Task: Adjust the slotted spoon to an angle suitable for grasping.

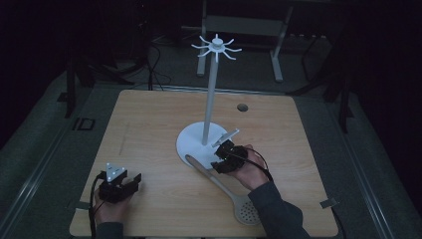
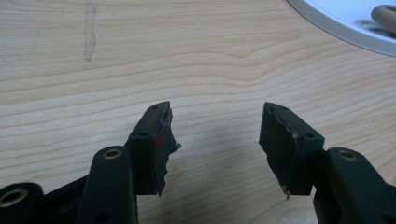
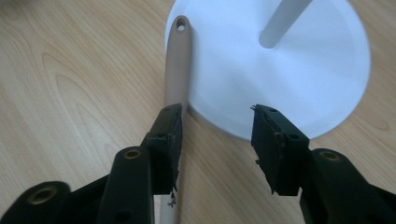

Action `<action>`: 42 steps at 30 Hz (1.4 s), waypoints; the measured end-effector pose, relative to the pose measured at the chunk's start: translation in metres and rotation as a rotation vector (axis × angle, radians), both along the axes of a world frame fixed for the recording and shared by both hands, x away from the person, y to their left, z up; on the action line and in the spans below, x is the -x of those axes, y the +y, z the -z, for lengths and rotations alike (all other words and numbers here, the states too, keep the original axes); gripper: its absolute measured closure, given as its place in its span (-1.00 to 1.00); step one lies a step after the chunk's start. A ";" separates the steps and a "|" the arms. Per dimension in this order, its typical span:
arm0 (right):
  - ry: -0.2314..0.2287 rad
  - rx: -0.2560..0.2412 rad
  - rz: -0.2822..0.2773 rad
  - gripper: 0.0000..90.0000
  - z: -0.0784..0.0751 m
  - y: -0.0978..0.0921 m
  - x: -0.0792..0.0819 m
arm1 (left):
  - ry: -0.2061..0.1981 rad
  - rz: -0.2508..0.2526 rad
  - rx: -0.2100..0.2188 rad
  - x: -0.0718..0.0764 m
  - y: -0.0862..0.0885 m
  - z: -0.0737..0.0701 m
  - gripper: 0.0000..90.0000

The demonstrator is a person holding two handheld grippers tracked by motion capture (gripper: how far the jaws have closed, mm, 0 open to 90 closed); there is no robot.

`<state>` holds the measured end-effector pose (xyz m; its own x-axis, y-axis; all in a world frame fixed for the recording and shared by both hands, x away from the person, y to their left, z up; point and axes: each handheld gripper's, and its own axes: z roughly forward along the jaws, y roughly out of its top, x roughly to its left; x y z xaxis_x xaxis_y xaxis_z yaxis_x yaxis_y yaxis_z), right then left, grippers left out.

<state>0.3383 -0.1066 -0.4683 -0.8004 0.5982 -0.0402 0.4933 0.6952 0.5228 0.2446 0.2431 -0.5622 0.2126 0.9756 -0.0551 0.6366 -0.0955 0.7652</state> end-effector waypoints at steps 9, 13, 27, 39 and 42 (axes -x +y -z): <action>0.040 0.017 -0.019 0.40 0.007 0.007 -0.001 | 0.000 0.000 0.000 0.000 0.000 0.000 -0.02; 0.058 0.030 -0.032 0.42 0.012 0.012 -0.002 | 0.001 0.000 -0.001 0.000 0.000 0.000 -0.02; 0.113 0.079 -0.058 0.42 0.030 0.024 -0.004 | -0.003 -0.004 0.004 0.000 0.001 -0.001 -0.02; 0.180 0.120 -0.066 0.46 0.053 0.032 -0.009 | -0.005 -0.004 0.005 0.001 0.001 -0.001 -0.02; 0.196 0.134 -0.065 0.49 0.057 0.034 -0.011 | -0.005 -0.004 0.005 0.001 0.001 -0.001 -0.02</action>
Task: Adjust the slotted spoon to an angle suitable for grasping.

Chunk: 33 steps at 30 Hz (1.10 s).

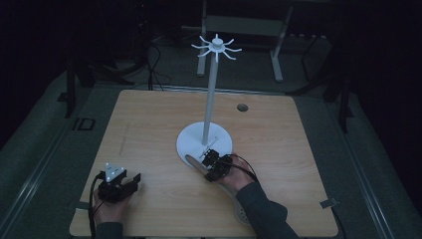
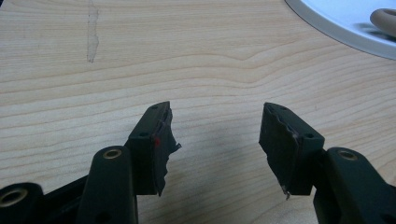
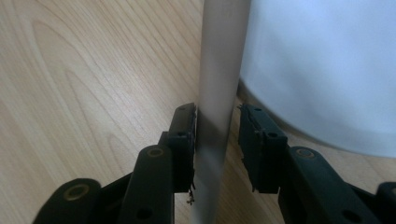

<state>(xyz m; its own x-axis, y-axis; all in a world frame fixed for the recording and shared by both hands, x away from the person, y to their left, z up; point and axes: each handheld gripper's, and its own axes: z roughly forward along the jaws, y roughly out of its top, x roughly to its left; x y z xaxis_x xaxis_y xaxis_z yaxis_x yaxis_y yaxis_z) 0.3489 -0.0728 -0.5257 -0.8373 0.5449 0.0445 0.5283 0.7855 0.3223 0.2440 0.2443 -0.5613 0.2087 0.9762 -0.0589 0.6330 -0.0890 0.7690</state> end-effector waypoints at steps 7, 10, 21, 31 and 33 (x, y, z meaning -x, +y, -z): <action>0.014 0.015 -0.002 0.58 0.008 0.004 -0.001 | 0.001 0.001 -0.001 0.000 0.000 0.000 -0.02; 0.010 0.022 -0.007 0.59 0.009 0.005 -0.001 | 0.000 0.000 0.000 0.000 0.000 0.000 -0.02; -0.004 -0.029 0.025 0.63 0.001 -0.004 0.000 | 0.001 0.000 -0.002 0.000 0.000 0.000 -0.02; -0.074 -0.102 0.070 0.63 -0.017 -0.019 0.005 | 0.004 0.002 -0.006 -0.001 -0.001 0.001 -0.02; -0.089 -0.118 0.083 0.63 -0.021 -0.024 0.005 | 0.005 0.003 -0.008 -0.001 -0.001 0.001 -0.02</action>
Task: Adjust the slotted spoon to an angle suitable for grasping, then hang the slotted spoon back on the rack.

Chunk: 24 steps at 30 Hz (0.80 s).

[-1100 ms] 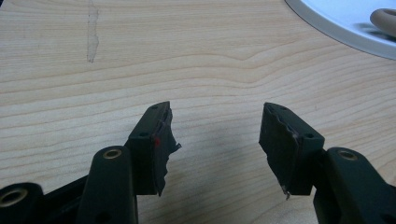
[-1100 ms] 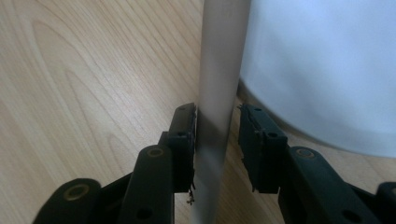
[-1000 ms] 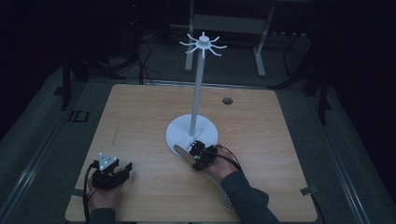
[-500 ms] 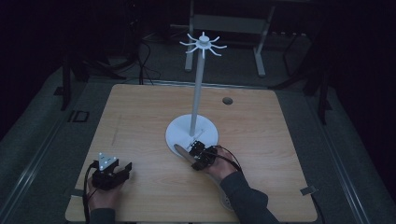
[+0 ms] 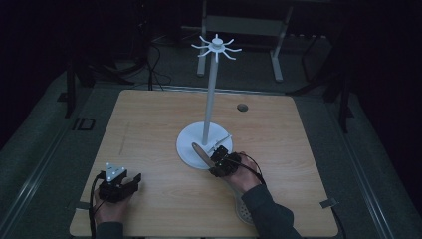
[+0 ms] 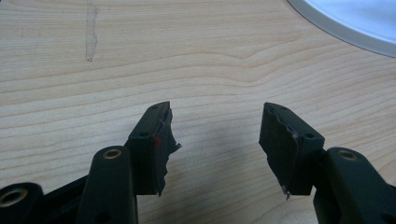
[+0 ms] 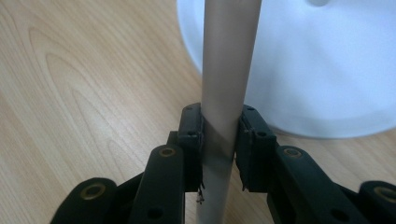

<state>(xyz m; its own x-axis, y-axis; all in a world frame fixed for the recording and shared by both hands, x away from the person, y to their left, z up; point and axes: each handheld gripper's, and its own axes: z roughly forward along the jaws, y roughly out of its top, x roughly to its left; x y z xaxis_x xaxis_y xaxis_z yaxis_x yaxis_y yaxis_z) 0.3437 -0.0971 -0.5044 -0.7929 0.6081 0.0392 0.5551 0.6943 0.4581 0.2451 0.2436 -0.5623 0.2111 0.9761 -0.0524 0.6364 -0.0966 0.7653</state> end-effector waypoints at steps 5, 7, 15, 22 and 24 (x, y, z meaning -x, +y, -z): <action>-0.034 -0.034 0.038 0.63 -0.007 -0.011 0.000 | 0.000 0.000 0.002 0.000 0.000 0.000 -0.02; -0.045 -0.045 0.047 0.64 -0.009 -0.014 0.000 | 0.000 0.003 0.002 -0.001 0.000 0.000 -0.02; -0.073 -0.076 0.080 0.64 -0.014 -0.023 0.000 | -0.001 0.002 0.000 0.000 0.000 0.000 -0.02; -0.096 -0.118 0.108 0.64 -0.020 -0.033 0.002 | -0.002 -0.001 0.001 -0.001 0.000 0.000 -0.02; -0.098 -0.121 0.110 0.64 -0.021 -0.034 0.003 | -0.003 -0.001 0.001 -0.001 0.000 0.000 -0.02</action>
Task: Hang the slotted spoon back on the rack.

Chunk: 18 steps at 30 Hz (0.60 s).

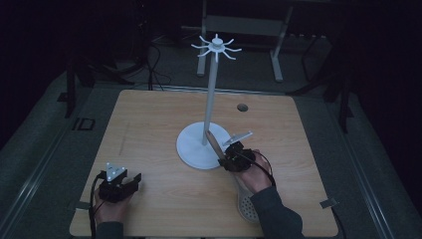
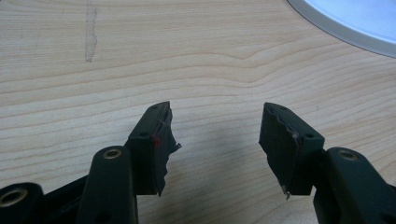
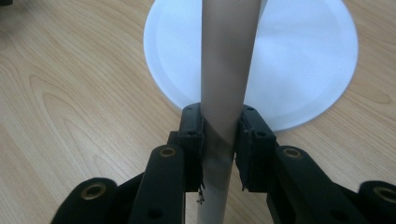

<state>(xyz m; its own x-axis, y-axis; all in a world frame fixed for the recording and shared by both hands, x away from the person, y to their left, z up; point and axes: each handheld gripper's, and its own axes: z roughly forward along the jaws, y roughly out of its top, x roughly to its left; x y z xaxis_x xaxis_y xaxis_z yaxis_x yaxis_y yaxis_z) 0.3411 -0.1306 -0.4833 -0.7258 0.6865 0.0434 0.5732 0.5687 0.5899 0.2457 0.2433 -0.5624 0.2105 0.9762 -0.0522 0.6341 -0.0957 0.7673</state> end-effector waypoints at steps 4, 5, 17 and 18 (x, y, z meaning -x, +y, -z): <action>-0.012 -0.009 0.007 0.64 -0.002 -0.003 0.002 | 0.000 -0.001 0.000 0.000 0.000 0.000 -0.02; -0.014 -0.011 0.009 0.64 -0.002 -0.004 0.002 | 0.001 -0.001 0.001 0.000 0.000 0.000 -0.02; -0.037 -0.046 0.049 0.64 -0.007 -0.015 0.002 | 0.000 0.003 -0.002 0.000 -0.001 0.000 -0.02; -0.038 -0.049 0.052 0.64 -0.008 -0.016 0.002 | 0.000 0.002 -0.001 0.000 -0.001 0.000 -0.02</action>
